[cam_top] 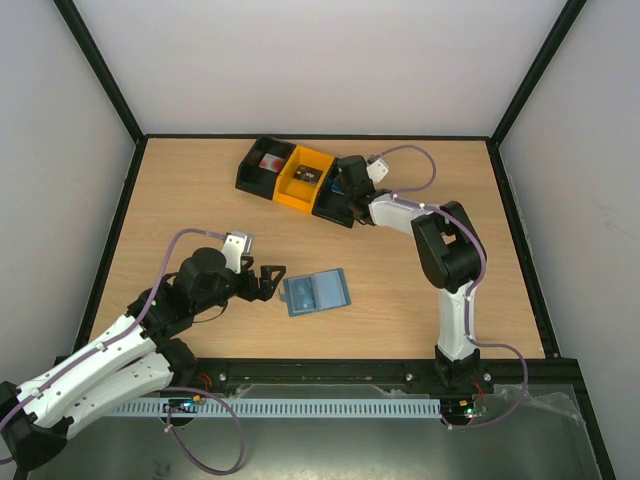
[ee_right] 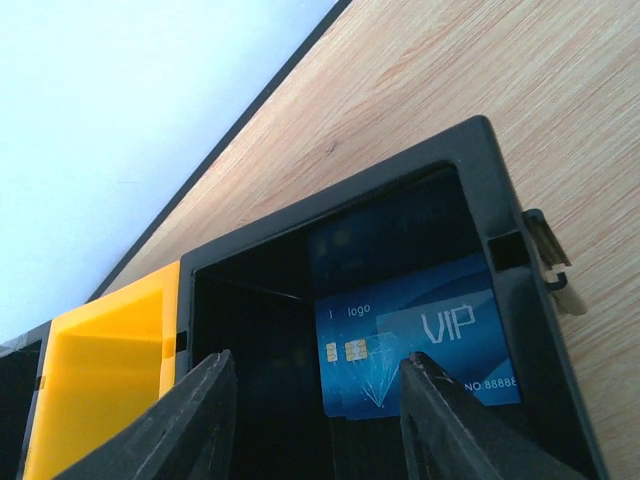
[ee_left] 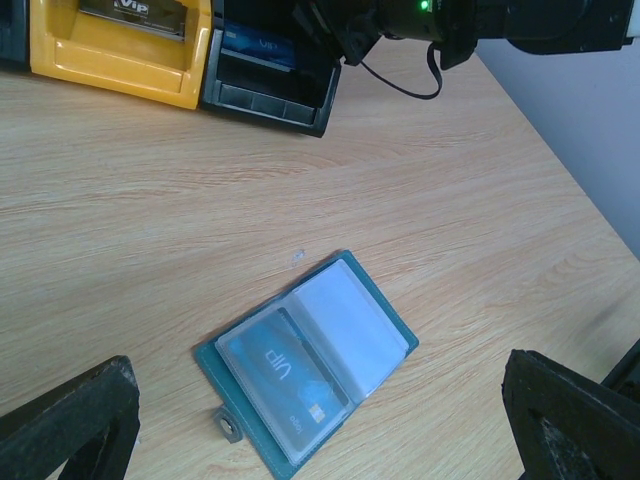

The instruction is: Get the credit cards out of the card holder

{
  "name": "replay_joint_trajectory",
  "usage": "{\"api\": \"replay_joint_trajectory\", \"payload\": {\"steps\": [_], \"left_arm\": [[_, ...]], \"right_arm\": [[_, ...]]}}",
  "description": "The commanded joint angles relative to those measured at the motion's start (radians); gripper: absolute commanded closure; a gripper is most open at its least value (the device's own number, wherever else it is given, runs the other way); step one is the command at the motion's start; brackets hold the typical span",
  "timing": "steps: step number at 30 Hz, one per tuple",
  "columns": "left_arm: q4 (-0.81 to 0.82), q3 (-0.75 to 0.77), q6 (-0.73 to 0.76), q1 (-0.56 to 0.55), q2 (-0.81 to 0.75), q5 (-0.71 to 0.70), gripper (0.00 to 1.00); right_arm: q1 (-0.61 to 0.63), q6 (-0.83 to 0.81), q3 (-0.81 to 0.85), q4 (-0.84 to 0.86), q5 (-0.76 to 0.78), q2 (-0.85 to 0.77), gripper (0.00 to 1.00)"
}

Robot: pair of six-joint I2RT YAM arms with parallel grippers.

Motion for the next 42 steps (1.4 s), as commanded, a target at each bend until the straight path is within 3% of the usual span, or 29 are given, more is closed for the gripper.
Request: {"api": "replay_joint_trajectory", "payload": {"steps": [1, 7, 15, 24, 33, 42], "left_arm": [[0.008, -0.002, 0.006, 0.005, -0.007, -0.001, 0.0], [-0.005, -0.004, -0.021, 0.005, -0.003, -0.041, 0.0], [-0.017, 0.006, -0.026, 0.005, 0.028, -0.028, 0.0], [0.034, -0.032, -0.076, 0.005, 0.066, 0.005, 0.02], [0.204, -0.12, -0.281, 0.006, 0.165, 0.082, 0.25], [0.433, -0.188, -0.457, 0.009, 0.324, 0.236, 0.37]], "right_arm": [[-0.005, 0.03, 0.06, -0.157, 0.037, -0.062, 0.54], [-0.004, 0.006, 0.056, -0.215, -0.06, -0.126, 0.51], [-0.005, -0.171, -0.069, -0.241, -0.304, -0.251, 0.5], [0.001, -0.171, -0.435, -0.103, -0.485, -0.513, 0.51], [0.049, -0.24, -0.68, -0.152, -0.548, -0.701, 0.51], [0.196, -0.206, -0.827, -0.102, -0.581, -0.796, 0.53]]}}
